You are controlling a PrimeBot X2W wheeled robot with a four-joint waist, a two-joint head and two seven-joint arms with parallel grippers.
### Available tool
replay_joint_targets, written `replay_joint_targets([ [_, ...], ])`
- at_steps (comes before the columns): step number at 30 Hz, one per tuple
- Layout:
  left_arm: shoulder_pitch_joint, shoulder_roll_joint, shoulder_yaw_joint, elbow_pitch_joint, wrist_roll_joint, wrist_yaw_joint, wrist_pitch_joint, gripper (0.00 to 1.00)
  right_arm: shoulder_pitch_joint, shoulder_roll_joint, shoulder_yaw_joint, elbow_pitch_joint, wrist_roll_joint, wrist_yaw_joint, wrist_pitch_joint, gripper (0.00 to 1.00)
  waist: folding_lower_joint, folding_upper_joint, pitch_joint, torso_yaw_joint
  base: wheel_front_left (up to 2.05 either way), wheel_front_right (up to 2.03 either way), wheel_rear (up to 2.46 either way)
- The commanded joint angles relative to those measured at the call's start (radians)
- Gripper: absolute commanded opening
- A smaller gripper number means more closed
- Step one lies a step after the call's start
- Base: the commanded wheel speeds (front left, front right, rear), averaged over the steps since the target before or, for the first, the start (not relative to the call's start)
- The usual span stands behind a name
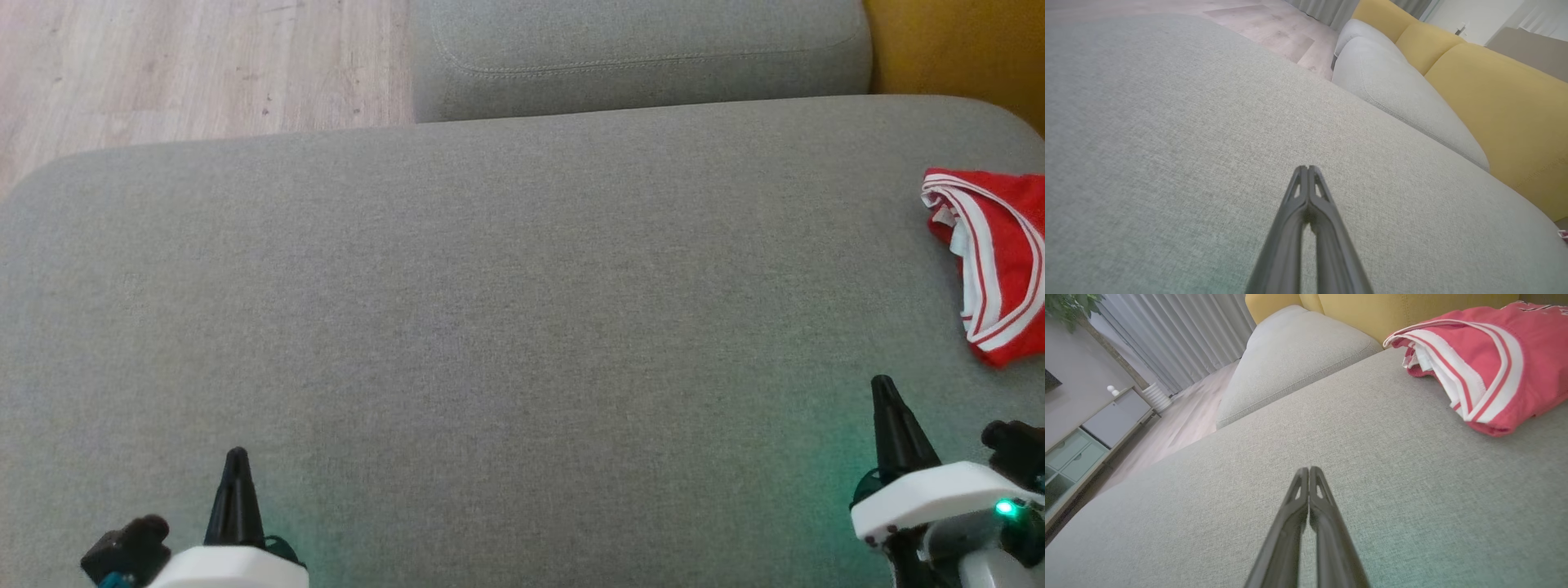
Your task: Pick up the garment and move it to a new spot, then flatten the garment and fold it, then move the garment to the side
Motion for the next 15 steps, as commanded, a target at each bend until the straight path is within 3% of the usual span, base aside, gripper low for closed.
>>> replay_joint_targets([
  [1, -0.043, 0.003, 0.032, -0.031, -0.026, -0.007, 0.009, 0.00, -0.047, -0.003, -0.006, -0.030, 0.036, 0.002, 0.004, 0.00, 0.0000, -0.0001, -0.001, 0.000, 0.00, 0.00, 0.00],
  [15, -0.059, -0.016, 0.071, -0.037, -0.148, -0.027, 0.050, 0.00, -0.060, 0.005, -0.015, -0.026, 0.193, 0.003, 0.020, 0.00, 0.0000, -0.0001, -0.006, 0.001, 0.00, 0.00, 0.00],
])
